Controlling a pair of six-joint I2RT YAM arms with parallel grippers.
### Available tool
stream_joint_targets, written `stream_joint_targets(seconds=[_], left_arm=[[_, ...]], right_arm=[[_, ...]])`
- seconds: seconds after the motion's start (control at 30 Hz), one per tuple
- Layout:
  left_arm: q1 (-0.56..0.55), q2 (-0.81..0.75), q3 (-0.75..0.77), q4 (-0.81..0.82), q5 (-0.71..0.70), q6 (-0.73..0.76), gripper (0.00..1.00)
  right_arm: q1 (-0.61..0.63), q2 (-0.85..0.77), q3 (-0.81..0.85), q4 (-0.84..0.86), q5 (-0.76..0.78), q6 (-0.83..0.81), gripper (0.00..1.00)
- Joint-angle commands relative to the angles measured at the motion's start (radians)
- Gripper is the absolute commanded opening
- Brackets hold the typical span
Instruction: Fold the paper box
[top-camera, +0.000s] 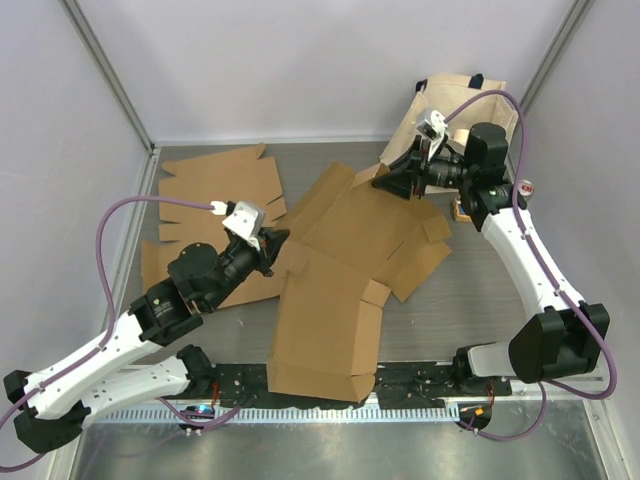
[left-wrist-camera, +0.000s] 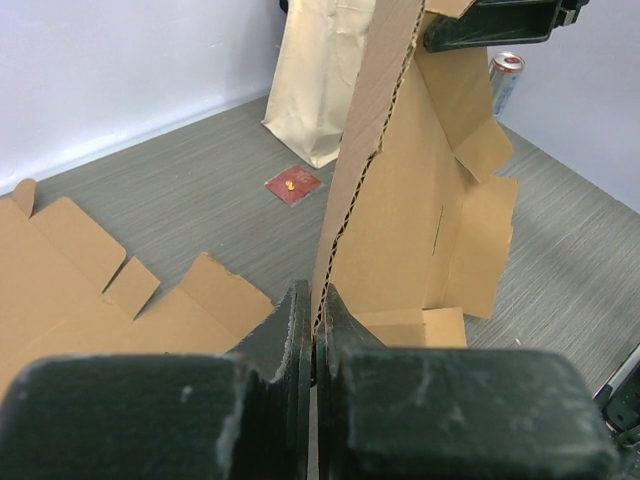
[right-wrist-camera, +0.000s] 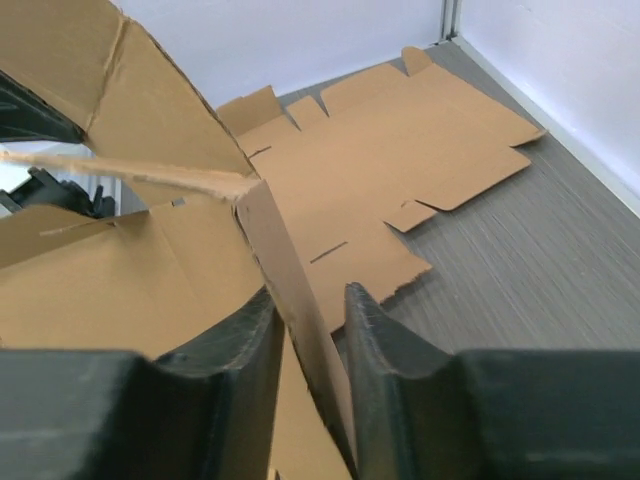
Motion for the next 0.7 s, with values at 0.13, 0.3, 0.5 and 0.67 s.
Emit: stream_joint_targets(seconds=[0.13,0.3,0.5,0.67], left_arm=[[0.005,-0.023,-0.012,0.064,-0.095,-0.046,0.00],[0.005,-0.029,-0.014,-0.022,-0.341,-0.158,0.57],[0.005,-0.046,-0.018,-0.086,-0.379,-0.200,0.87],[0.005,-0.026,-0.028,-0.089,-0.383,-0.204,0.88]], right_arm=[[0.028,-0.014,0.001,0.151,0.060,0.115,0.01],[0.058,-0.019,0.096,-0.016,0.225,0.102,0.01],[0.065,0.023,0.242,-0.289,0.313,0.016,0.01],[0.065,0.069,0.319,-0.430,0.299,-0.026,0.01]])
